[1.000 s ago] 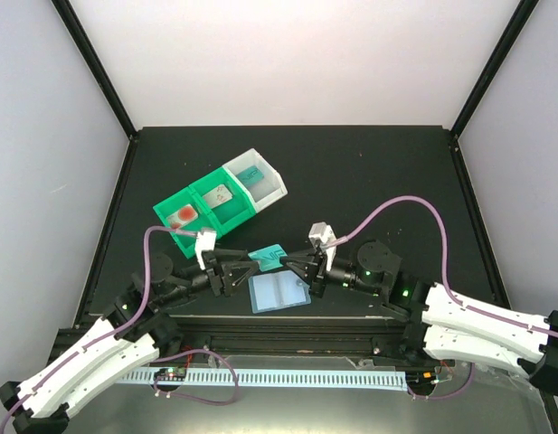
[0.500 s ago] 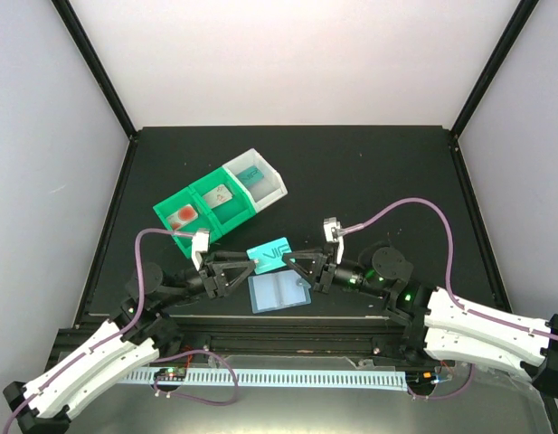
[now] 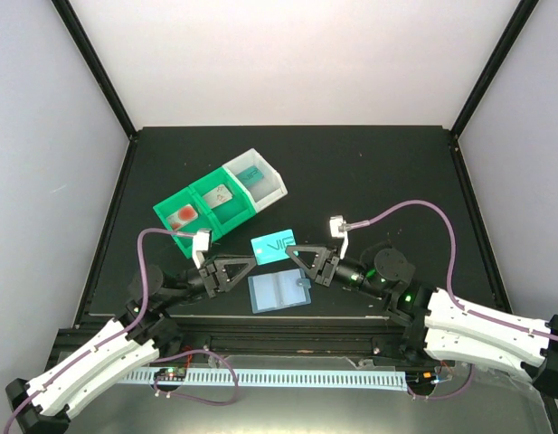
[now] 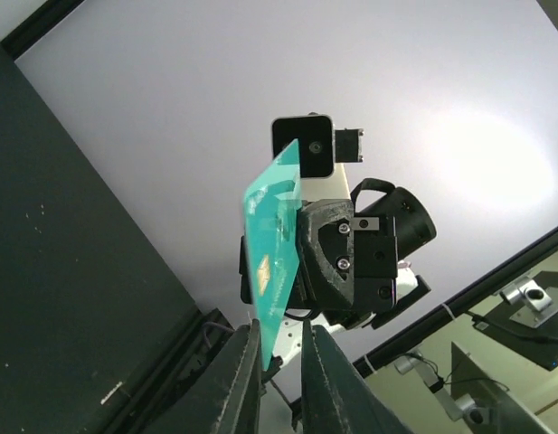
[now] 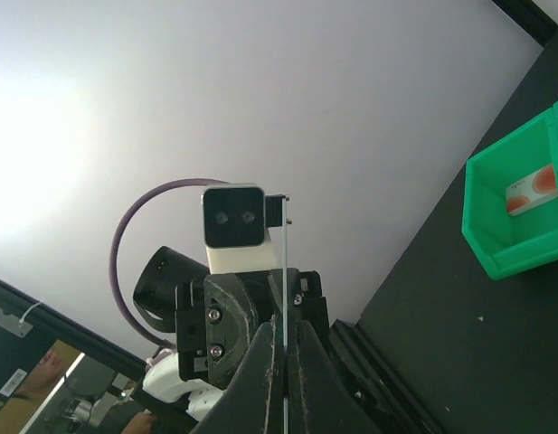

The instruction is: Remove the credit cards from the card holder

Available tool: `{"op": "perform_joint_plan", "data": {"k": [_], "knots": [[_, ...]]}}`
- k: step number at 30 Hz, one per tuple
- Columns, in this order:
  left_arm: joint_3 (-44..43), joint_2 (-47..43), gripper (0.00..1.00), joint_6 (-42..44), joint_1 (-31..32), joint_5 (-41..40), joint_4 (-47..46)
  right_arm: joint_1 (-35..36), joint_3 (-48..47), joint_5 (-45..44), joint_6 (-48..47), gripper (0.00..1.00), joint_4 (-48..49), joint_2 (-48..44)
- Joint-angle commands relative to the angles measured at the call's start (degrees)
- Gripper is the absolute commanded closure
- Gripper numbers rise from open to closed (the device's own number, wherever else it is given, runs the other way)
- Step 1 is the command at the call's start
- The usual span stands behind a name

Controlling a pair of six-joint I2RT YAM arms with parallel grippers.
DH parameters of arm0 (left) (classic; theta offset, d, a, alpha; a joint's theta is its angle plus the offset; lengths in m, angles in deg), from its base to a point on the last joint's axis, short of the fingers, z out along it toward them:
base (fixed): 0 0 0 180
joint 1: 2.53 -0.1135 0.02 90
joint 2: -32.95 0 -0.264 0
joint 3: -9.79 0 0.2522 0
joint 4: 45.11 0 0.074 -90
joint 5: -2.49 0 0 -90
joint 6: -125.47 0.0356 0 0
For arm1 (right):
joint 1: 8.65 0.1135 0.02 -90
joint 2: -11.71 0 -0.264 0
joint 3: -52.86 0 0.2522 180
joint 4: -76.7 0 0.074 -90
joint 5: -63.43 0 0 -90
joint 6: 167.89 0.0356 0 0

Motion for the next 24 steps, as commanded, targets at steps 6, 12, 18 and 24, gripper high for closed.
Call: {"op": "perform_joint_plan", "data": {"k": [6, 12, 18, 24], "knots": [[0.24, 0.72, 0.70, -0.11, -0.08, -0.25, -1.46, -0.19, 1.70, -1.98, 3.69, 0.99, 3.01, -0.63], [0.74, 1.16, 0.60, -0.79, -0.13, -0.89, -2.68, -0.19, 0.30, -0.96, 3.07, 0.99, 2.06, 0.72], [0.13, 2.91, 0.60, -0.62, -0.12, -0.69, -2.67, -0.23, 0.02, -0.14, 4.24, 0.99, 3.80, 2.08], [-0.01, 3.54, 0.91, -0.24, -0.12, -1.01, -3.83, -0.20, 0.08, 0.34, 4.42, 0.99, 3.97, 3.32]]}}
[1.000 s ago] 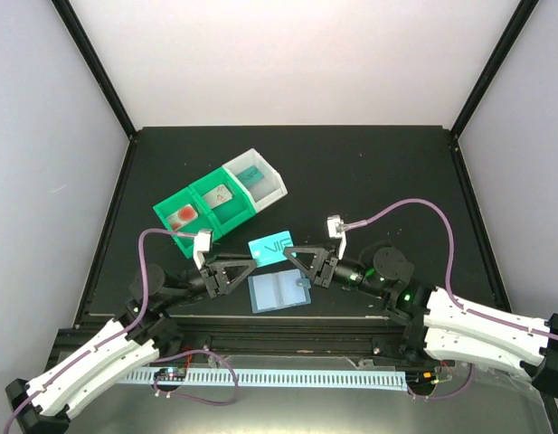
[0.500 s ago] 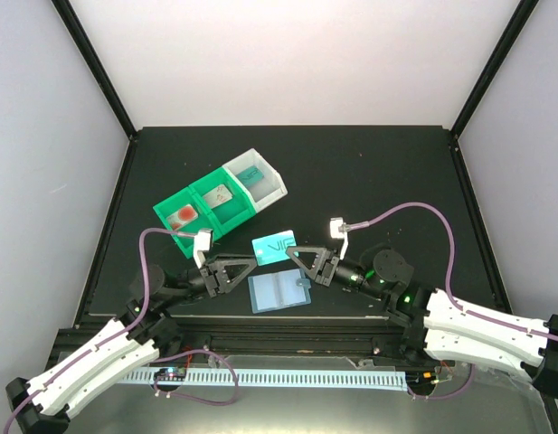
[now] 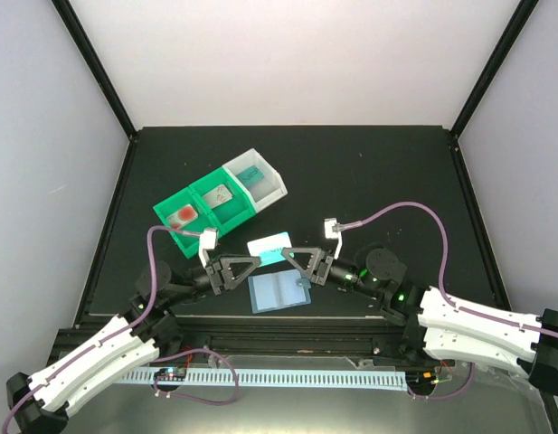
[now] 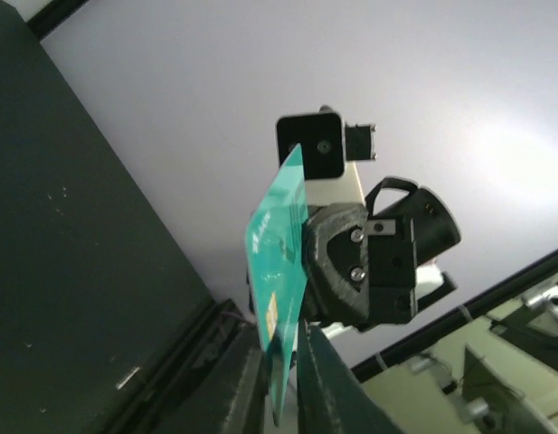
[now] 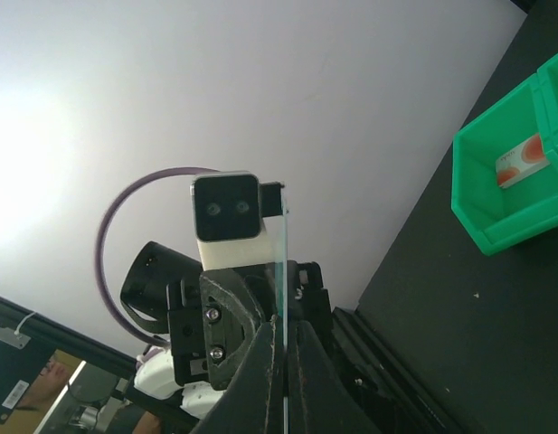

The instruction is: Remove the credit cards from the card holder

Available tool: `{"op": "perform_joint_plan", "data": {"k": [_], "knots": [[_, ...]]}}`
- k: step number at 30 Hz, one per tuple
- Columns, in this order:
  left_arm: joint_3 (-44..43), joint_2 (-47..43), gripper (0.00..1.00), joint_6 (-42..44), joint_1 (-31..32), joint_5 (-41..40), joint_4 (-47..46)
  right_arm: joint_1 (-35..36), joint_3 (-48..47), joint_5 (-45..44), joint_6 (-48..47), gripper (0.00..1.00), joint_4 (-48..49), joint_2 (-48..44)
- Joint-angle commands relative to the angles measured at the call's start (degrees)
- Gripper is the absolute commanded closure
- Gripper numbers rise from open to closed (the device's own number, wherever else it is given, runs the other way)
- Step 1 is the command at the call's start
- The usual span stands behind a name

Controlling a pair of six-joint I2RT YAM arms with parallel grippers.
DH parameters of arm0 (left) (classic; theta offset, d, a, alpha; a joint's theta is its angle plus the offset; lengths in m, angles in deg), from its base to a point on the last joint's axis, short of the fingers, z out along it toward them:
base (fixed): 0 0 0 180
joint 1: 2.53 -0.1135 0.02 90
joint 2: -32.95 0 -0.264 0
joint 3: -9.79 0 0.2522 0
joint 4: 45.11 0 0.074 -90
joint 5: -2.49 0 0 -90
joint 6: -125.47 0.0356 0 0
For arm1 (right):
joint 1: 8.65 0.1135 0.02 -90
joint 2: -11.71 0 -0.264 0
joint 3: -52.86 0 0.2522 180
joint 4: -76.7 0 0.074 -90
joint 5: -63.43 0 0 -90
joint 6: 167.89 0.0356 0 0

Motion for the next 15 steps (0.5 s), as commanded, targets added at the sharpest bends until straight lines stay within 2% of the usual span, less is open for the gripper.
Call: {"op": "perform_joint_plan", "data": {"k": [1, 2, 4, 14, 15], "knots": [[-0.57, 0.19, 0.97, 0.74, -0.13, -0.90, -2.88, -0.19, -1.15, 0.53, 0.25, 0.99, 1.53, 0.49], [-0.80, -0.03, 0.98, 0.90, -0.13, -1.39, -2.07, -0.19, -1.18, 0.53, -0.02, 0.98, 0.90, 0.59], [-1.43, -0.61, 0.98, 1.82, -0.13, -2.44, 0.07, -0.25, -0.83, 0.06, -0.19, 0.90, -0.29, 0.50], [-1.94, -4.85, 0.98, 3.51, -0.13, -10.79, 9.77, -0.32, 1.35, -4.31, -7.04, 0.22, -10.19, -4.73], [-2.47, -5.06, 0.99, 4.12, -0.13, -12.03, 11.41, -0.27, 1.70, -4.76, -7.75, 0.11, -11.14, -5.26]]}}
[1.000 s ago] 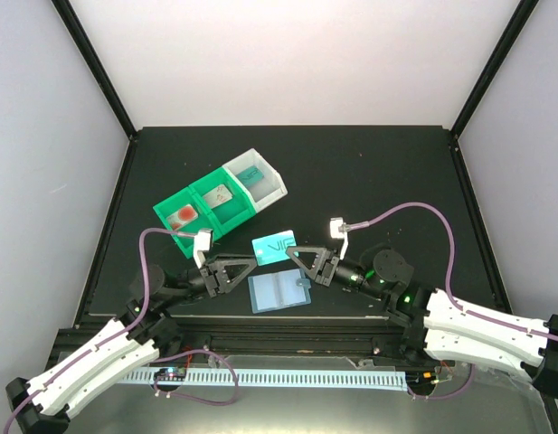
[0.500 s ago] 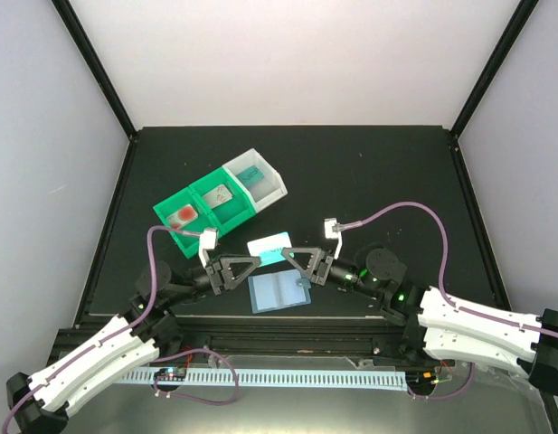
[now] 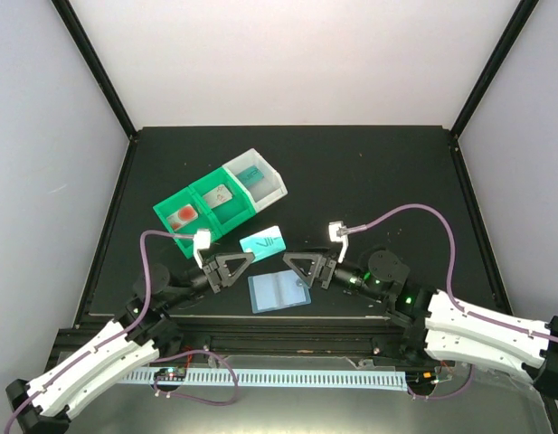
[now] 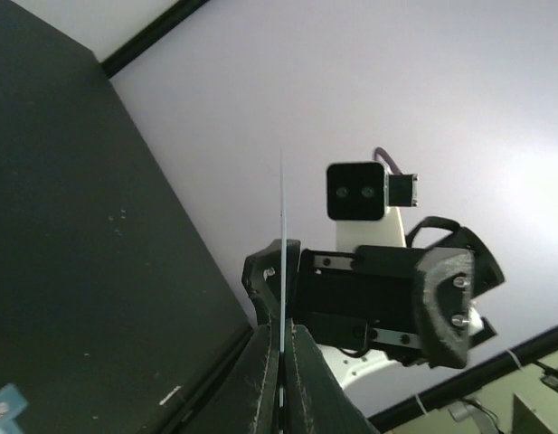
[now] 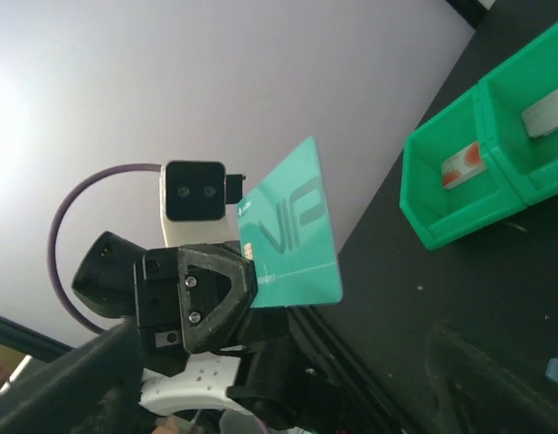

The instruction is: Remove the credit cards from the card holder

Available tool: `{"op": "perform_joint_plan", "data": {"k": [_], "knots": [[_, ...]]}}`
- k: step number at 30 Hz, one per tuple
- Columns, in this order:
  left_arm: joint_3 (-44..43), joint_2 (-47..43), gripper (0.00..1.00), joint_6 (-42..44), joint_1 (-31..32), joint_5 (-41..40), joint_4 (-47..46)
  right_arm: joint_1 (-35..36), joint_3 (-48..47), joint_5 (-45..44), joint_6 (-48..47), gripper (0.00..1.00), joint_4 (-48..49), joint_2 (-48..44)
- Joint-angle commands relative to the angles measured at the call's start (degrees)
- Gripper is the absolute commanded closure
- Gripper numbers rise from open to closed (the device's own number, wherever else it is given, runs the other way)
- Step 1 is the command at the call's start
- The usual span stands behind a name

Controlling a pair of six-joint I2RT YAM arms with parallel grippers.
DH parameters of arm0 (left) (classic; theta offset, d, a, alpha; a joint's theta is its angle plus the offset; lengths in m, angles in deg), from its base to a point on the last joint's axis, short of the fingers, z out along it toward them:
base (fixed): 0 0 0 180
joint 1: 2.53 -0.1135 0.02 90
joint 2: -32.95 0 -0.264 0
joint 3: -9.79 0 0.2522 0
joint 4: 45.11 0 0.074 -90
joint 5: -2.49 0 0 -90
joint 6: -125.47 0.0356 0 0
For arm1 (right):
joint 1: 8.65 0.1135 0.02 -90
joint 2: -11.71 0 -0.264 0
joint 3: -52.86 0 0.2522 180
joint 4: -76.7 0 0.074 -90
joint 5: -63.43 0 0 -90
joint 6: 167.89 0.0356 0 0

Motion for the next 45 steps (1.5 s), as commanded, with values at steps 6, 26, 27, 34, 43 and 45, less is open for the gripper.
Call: {"op": "perform_joint_plan", "data": {"k": [6, 26, 27, 34, 43, 45], "knots": [[-6.42, -0.10, 0.98, 6.31, -0.08, -14.10, 13.79, -0.17, 3.54, -3.19, -7.48, 0.00, -9.38, -4.19], [-25.36, 37.29, 0.99, 10.62, -15.60, -13.32, 13.41, -0.30, -0.42, -3.83, -15.07, 0.00, -24.75, -5.37], [-26.22, 39.85, 0.98, 9.62, -16.91, -12.35, 12.56, -0.26, -0.49, -4.31, -14.93, 0.00, -25.16, -5.71], [-37.13, 58.14, 0.98, 6.86, -24.12, -3.62, 13.49, -0.35, -0.86, -6.68, -15.73, 0.00, -27.10, -7.67], [-54.24, 74.66, 0.99, 5.01, -26.75, -1.58, 21.80, -0.34, -3.56, -5.93, -17.30, 0.00, -28.73, -6.89], [-56.46, 76.72, 0.98, 4.16, -26.76, -4.18, 23.91, -0.34, -4.80, -7.22, -18.05, 0.00, -30.01, -6.86]]}}
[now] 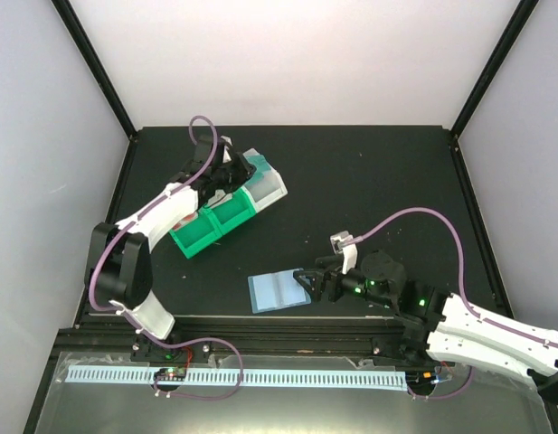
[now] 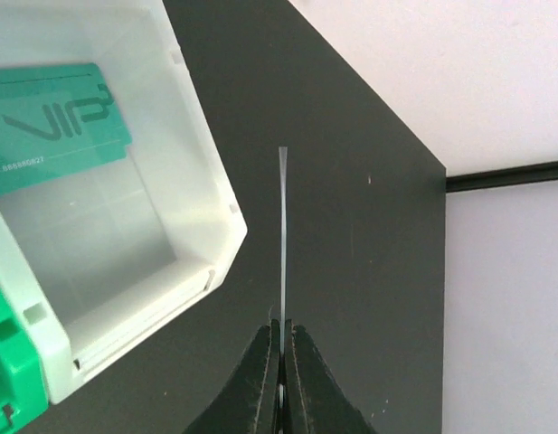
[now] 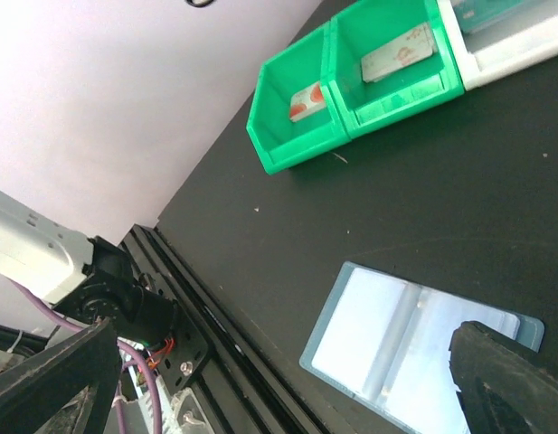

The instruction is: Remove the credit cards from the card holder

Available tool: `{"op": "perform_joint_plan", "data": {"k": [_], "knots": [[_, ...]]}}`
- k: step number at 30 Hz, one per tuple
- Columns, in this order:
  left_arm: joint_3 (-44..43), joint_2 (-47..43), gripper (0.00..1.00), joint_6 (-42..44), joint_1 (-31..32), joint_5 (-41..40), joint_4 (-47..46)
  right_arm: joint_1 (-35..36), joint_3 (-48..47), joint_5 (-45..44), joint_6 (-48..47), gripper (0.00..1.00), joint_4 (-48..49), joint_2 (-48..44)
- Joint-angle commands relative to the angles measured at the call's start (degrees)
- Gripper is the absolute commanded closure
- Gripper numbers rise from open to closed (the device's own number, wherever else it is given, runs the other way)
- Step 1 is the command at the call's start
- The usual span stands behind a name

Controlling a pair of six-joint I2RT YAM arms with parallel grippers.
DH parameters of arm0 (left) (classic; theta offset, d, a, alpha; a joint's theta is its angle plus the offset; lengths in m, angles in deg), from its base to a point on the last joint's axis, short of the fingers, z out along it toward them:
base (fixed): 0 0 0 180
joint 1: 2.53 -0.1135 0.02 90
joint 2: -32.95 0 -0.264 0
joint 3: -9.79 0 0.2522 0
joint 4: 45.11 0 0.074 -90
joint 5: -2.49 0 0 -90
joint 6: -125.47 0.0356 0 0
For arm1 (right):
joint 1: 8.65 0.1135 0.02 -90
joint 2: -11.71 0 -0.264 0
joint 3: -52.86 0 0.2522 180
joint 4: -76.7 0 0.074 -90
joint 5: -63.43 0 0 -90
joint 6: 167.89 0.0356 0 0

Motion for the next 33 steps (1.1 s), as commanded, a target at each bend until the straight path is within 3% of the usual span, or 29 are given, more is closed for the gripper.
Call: {"op": "perform_joint_plan", "data": {"k": [1, 15, 33], "knots": [[-5.84, 3.97, 0.98, -2.53, -0.33, -2.83, 6.71, -0.30, -4.19, -2.32, -2.59, 0.00, -2.50, -0.28], [-9.39, 10.17, 0.98, -3.17, -0.96, -15.51, 10.59, -0.34, -3.51, -5.23, -1.29, 0.00, -1.99, 0.32], [-15.98, 18.19, 0.98, -2.15, -1.54, -17.65, 10.95, -0.40, -5.14, -7.83, -0.89, 0.00, -3.93, 1.82]]}}
